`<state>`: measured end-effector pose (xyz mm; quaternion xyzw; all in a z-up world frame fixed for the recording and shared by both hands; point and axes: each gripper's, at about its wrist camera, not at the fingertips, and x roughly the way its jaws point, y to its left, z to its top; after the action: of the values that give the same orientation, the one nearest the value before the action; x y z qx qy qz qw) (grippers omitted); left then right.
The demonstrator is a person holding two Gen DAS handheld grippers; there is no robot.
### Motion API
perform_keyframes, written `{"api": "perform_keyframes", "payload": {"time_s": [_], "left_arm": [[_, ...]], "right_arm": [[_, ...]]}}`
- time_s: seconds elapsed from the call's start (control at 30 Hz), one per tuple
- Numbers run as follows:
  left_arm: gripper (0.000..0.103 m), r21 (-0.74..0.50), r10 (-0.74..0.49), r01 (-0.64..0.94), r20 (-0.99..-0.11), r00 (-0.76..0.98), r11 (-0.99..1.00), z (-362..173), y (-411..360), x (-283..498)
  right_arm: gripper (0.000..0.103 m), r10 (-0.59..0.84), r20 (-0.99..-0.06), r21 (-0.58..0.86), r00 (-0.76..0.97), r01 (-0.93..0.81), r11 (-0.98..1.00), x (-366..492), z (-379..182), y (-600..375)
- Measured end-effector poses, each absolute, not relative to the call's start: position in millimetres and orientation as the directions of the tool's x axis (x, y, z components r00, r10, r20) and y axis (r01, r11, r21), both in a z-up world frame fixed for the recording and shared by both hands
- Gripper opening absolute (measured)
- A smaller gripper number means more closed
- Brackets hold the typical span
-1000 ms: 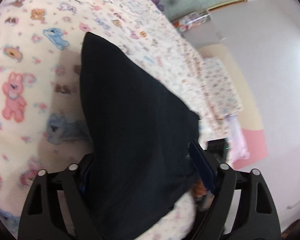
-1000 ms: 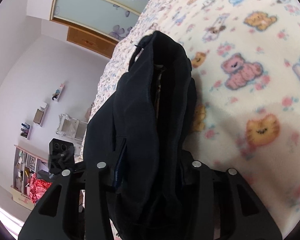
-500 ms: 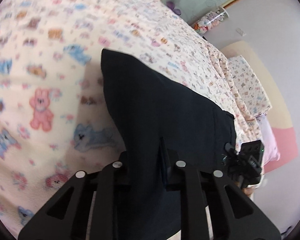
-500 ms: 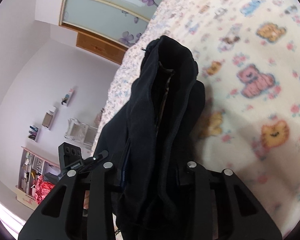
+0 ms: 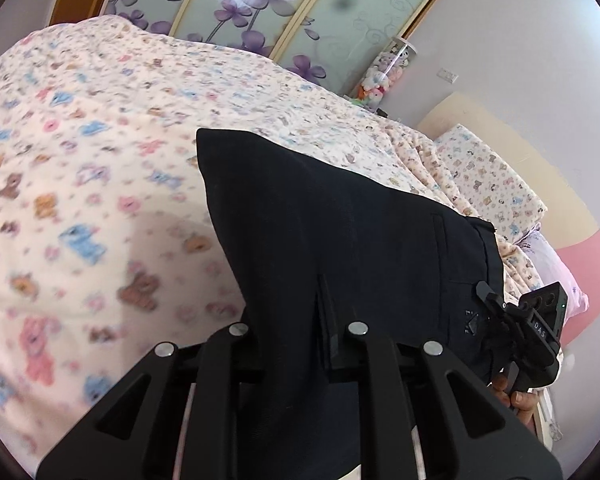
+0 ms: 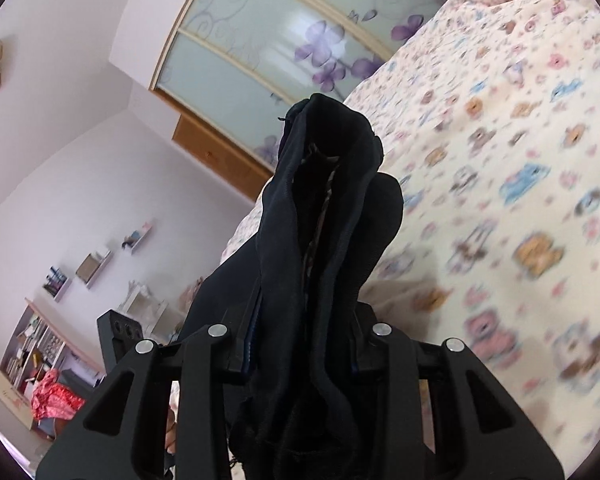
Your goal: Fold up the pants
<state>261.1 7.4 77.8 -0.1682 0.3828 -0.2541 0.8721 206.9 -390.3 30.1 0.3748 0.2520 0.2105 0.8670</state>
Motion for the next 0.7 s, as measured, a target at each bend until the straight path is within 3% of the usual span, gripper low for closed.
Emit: {"api": "perform_keyframes", "payload": {"time_s": [0.13, 0.23, 0.3, 0.43, 0.6, 0.7], "left_arm": [[0.017, -0.441, -0.537, 0.316, -0.597, 0.596, 0.840, 60.8, -12.9, 275.8], [0.021, -0.392, -0.461, 0.252, -0.659, 0.594, 0.885, 30.4, -18.7, 289.7], [0.029, -0.401, -0.454, 0.233, -0.646, 0.614, 0.886, 13.1, -13.4, 292.6], [0.048, -0.371, -0.418, 0.216, -0.641, 0.644, 0.903, 6.0, -12.3, 291.5], [0.064, -0.420, -0.406, 0.148, -0.636, 0.656, 0.895, 13.4, 10.0, 286.4], [0.073, -0.377, -0.311, 0.077, -0.612, 0.727, 0.923, 34.5, 34.4, 272.0]], "right_arm": [[0.034, 0.520, -0.304, 0.756, 0.798, -0.129, 0.641, 220.9, 13.2, -406.7], [0.034, 0.463, -0.423, 0.727, 0.779, -0.013, 0.686, 236.1, -11.2, -405.2], [0.034, 0.439, -0.471, 0.717, 0.766, 0.043, 0.696, 241.5, -25.9, -407.2], [0.037, 0.431, -0.480, 0.722, 0.764, 0.064, 0.689, 243.1, -30.7, -406.6], [0.049, 0.397, -0.506, 0.711, 0.765, 0.110, 0.694, 237.1, -28.0, -410.1], [0.049, 0.375, -0.488, 0.729, 0.788, 0.131, 0.672, 231.7, -20.7, -424.4]]}}
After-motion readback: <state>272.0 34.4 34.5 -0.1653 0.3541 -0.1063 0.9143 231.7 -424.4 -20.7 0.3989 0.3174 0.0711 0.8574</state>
